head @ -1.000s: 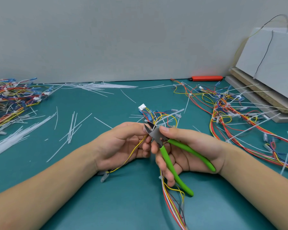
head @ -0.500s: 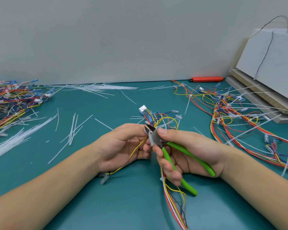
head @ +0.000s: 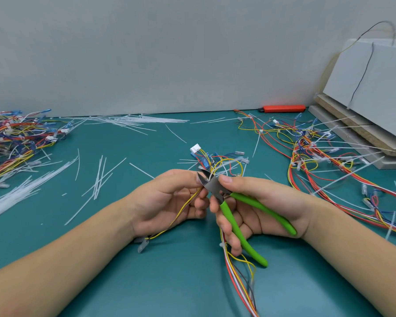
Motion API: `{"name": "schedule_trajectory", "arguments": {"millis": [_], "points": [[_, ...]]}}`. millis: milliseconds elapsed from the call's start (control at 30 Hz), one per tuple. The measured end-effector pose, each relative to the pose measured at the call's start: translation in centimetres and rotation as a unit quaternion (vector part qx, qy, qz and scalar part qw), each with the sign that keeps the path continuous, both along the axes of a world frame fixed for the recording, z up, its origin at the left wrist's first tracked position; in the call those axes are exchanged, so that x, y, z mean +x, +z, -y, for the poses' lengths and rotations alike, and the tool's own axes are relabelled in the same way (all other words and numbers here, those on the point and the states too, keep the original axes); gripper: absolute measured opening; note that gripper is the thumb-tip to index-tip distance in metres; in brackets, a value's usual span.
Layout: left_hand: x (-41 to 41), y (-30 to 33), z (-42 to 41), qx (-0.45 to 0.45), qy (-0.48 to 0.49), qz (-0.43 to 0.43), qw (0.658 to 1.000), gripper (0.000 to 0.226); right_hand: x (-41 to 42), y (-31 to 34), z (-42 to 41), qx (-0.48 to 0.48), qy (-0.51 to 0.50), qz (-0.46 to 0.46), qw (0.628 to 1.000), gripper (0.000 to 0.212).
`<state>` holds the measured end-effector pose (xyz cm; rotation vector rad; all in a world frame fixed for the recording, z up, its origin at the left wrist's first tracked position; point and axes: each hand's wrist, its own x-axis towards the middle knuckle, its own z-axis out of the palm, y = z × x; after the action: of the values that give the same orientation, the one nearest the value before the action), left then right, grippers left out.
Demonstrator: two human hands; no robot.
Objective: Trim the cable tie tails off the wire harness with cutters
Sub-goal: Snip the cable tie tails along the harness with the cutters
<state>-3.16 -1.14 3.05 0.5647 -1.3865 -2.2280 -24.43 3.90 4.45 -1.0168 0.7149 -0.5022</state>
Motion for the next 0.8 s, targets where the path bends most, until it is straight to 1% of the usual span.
{"name": "schedule_trajectory", "arguments": {"millis": [233,333,500,600,700,800], "points": [[-0.09,0.13,0.04,-0.014,-0.009,0.008,1.0,0.016,0.0,-0.01,0.03,-0.003,0.001,-0.006,1.0,0.047],[-0.12,0.11,0.06,-0.008,0.005,0.013,1.0,0.026,-0.02,0.06,0.0,-0.004,0.001,-0.01,1.0,0.048],[-0.15,0.05,-0.07,0.02,0.023,-0.004,1.0,0.01,0.46,0.28,-0.26,-0.02,-0.007,-0.027,0.999,0.044],[-0.13,0.14,-0.09,0.017,0.011,-0.001,1.0,0.015,0.56,0.48,-0.38,-0.02,0.001,-0.038,0.999,0.046],[-0.27,0.21,-0.13,0.011,0.016,0.005,1.0,0.011,0.45,0.35,-0.43,-0.023,-0.01,-0.027,0.999,0.046],[-0.22,0.17,-0.13,0.0,0.023,0.017,1.0,0.013,0.37,0.37,-0.28,-0.013,-0.009,-0.02,1.0,0.046]]}}
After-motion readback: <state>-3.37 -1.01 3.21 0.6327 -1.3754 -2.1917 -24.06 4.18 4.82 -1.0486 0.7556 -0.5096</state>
